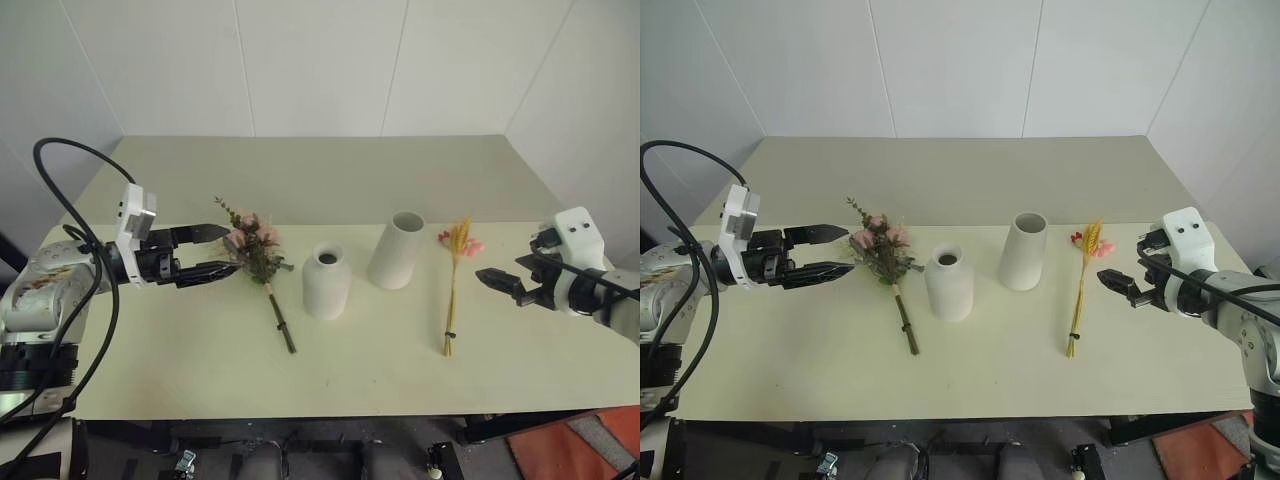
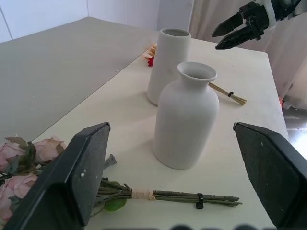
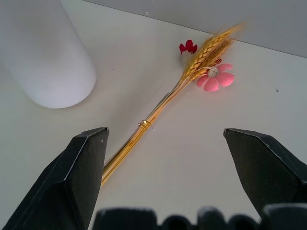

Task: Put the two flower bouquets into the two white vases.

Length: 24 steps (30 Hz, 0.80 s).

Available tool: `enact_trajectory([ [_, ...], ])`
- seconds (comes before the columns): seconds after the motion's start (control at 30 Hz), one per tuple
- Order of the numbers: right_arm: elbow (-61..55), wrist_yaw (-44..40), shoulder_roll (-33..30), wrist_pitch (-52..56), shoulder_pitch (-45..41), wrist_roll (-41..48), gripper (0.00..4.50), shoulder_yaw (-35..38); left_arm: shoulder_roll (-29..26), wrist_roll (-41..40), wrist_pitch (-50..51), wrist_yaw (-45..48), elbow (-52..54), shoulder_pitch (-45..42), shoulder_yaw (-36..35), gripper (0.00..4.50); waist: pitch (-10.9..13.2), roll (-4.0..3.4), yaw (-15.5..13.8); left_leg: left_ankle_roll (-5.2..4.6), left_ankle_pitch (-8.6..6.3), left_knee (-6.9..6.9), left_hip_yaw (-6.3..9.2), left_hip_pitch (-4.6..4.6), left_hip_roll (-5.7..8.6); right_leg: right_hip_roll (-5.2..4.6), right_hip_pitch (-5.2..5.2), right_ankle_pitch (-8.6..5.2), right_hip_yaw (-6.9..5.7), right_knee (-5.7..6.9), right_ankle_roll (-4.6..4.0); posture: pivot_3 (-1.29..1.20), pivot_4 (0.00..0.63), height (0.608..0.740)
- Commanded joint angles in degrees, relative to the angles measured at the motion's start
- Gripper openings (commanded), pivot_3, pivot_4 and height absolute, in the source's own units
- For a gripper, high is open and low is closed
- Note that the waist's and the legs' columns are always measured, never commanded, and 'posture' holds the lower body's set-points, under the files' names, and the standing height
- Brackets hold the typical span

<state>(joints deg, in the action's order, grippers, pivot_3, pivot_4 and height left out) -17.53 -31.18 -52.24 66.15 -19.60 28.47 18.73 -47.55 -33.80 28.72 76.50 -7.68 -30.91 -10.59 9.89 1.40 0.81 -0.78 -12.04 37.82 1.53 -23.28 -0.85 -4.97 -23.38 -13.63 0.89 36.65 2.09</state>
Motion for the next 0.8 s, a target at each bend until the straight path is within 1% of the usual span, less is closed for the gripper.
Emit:
enact_trajectory([
  [0.03,-0.7,0.3,-0.7,0.2,-1.4,0.1,4.50,0.8,-0.3,-0.9,-0.5,-0.2,1.5,-0.3,-1.1,4.48,0.0,0.00,0.0,0.00,0.00,0.00,0.00,0.00,0.00,0.00,0.00,0.00,0.00,0.00,0.00,0.00,0.150,0.740],
  [0.27,-1.0,0.1,-0.6,0.6,-1.2,0.5,4.50,1.2,-0.1,-0.9,-0.5,-0.2,1.5,-0.4,-1.0,4.48,0.0,0.00,0.0,0.00,0.00,0.00,0.00,-0.01,0.00,0.00,-0.01,0.00,0.00,0.00,0.00,0.00,0.150,0.740],
  [0.33,-0.3,-0.5,-0.2,2.9,-3.1,2.1,4.50,0.8,0.0,-0.9,-0.6,0.1,1.5,-0.6,-0.7,4.48,0.0,0.00,0.0,0.00,0.00,0.00,0.00,-0.01,0.00,0.00,-0.01,0.00,0.00,0.00,0.00,0.00,0.150,0.740],
  [0.4,0.5,-1.3,-0.4,5.2,-5.2,3.2,4.50,-1.1,0.2,-0.7,-0.7,0.4,1.2,-1.0,-0.2,4.48,0.0,-0.01,0.2,0.00,0.00,0.00,-0.03,0.01,0.00,0.00,-0.02,0.01,0.04,0.01,0.00,0.00,0.150,0.740],
  [0.5,4.5,-0.8,1.6,6.1,-9.3,1.8,4.50,-7.6,0.6,0.7,-1.7,1.9,0.4,-4.1,2.3,4.48,0.1,0.09,0.2,0.00,0.00,0.00,-0.03,0.04,-0.03,0.04,-0.03,0.02,0.06,0.05,-0.02,0.00,0.150,0.740],
  [0.6,11.2,0.1,4.0,5.4,-13.7,-0.6,4.50,-12.6,0.9,2.9,-3.2,3.3,-1.2,-8.3,5.4,4.48,0.1,0.15,0.0,0.00,0.00,0.00,-0.02,0.02,-0.05,0.08,-0.05,0.07,0.04,0.04,-0.07,0.00,0.150,0.740],
  [0.67,17.1,0.4,5.5,4.9,-16.9,-2.4,4.50,-15.4,0.7,5.6,-5.9,4.8,-2.4,-10.6,7.8,4.48,0.1,0.15,0.0,0.00,0.00,0.00,-0.03,-0.01,-0.02,0.08,-0.07,0.08,0.05,0.04,-0.07,0.00,0.150,0.740],
  [0.8,27.8,0.4,7.5,2.7,-22.6,-6.4,4.50,-20.0,1.6,5.8,-6.4,7.3,-4.4,-14.8,9.4,4.48,0.1,0.14,0.0,0.00,0.00,-0.01,-0.07,-0.25,0.00,0.08,-0.29,0.27,0.11,0.00,-0.37,0.00,0.150,0.740],
])
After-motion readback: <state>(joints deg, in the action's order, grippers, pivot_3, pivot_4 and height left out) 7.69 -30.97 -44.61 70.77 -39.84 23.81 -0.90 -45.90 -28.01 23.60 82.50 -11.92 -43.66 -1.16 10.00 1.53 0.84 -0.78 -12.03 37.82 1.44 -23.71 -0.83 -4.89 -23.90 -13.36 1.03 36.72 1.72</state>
